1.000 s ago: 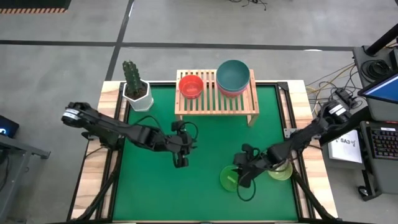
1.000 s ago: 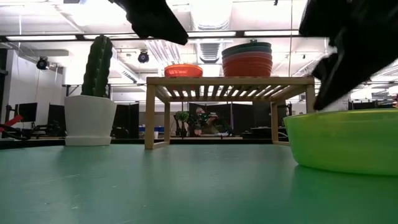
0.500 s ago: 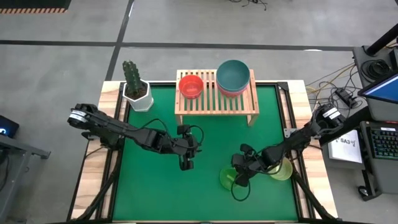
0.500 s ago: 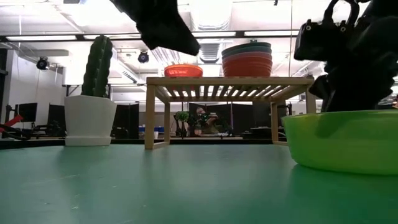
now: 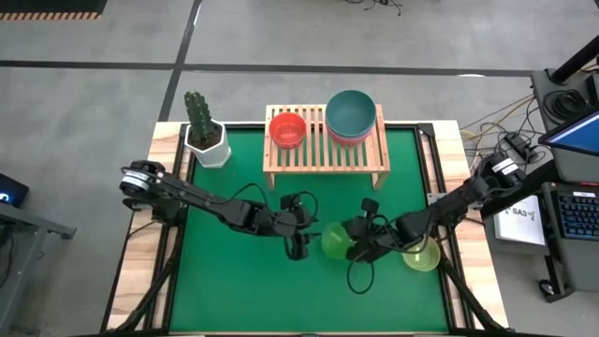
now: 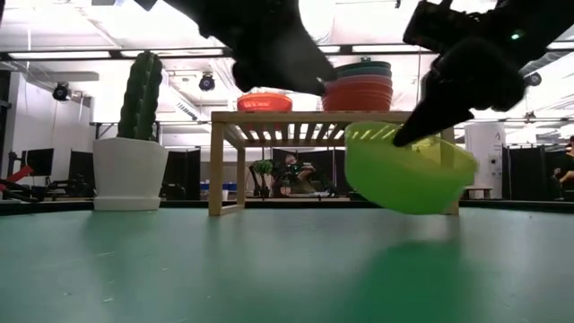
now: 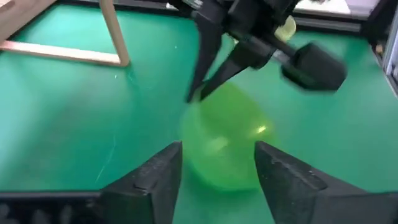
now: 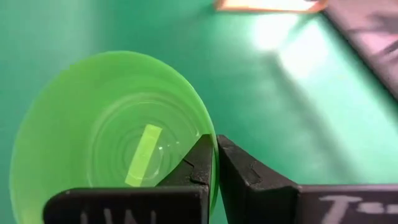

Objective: Place and stack bowls onto a shelf
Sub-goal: Stack the green bowl on top of the light orange bowl on the shelf

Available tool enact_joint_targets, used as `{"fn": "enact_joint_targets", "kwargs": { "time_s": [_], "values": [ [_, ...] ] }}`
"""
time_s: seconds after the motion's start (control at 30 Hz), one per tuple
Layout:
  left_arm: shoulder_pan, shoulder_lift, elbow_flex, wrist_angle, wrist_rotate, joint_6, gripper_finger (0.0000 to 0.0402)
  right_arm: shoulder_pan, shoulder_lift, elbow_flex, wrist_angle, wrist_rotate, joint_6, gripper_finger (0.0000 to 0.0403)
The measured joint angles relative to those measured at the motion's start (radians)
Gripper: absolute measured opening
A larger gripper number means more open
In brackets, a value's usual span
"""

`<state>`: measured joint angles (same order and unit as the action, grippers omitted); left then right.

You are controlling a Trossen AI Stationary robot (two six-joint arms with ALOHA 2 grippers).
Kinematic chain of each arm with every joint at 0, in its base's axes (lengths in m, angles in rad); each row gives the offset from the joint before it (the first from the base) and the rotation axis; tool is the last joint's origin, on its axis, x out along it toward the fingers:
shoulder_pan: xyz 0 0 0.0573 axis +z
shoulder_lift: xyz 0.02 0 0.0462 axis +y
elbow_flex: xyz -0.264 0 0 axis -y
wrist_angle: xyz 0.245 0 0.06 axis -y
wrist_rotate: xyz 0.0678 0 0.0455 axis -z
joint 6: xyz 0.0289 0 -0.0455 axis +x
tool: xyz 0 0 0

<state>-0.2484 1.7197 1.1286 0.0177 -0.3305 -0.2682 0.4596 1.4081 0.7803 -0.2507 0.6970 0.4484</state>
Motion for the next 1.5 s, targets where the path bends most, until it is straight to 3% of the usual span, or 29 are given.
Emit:
{"fn": "enact_joint_targets", "kwargs": {
  "time_s": [0.17,0.4,0.53,0.7,0.93,1.2,1.5],
  "values": [
    [0.026,0.082,0.056,0.007,-0.040,-0.049,0.0210,-0.016,0.007,0.017,-0.003,0.090,-0.079,0.0009],
    [0.042,0.157,0.108,-0.016,-0.080,-0.064,0.0196,-0.020,0.007,0.057,-0.001,0.092,-0.156,0.0009],
    [0.042,0.170,0.125,-0.018,-0.089,-0.064,0.0141,-0.020,0.007,0.062,-0.004,0.090,-0.161,0.0009],
    [0.043,0.171,0.134,-0.025,-0.123,-0.094,0.0021,-0.021,0.007,0.063,0.002,0.085,-0.138,0.0018],
    [0.043,0.171,0.143,-0.080,-0.125,-0.166,0.0003,-0.021,0.006,0.065,0.009,0.085,-0.101,0.0080],
    [0.042,0.163,0.240,-0.309,-0.147,-0.145,0.0000,-0.022,-0.036,0.123,-0.060,0.081,-0.110,0.0147],
    [0.053,0.158,0.454,-0.750,-0.392,-0.064,0.0000,-0.017,-0.188,0.157,-0.117,0.081,-0.208,0.0151]
  ]
}}
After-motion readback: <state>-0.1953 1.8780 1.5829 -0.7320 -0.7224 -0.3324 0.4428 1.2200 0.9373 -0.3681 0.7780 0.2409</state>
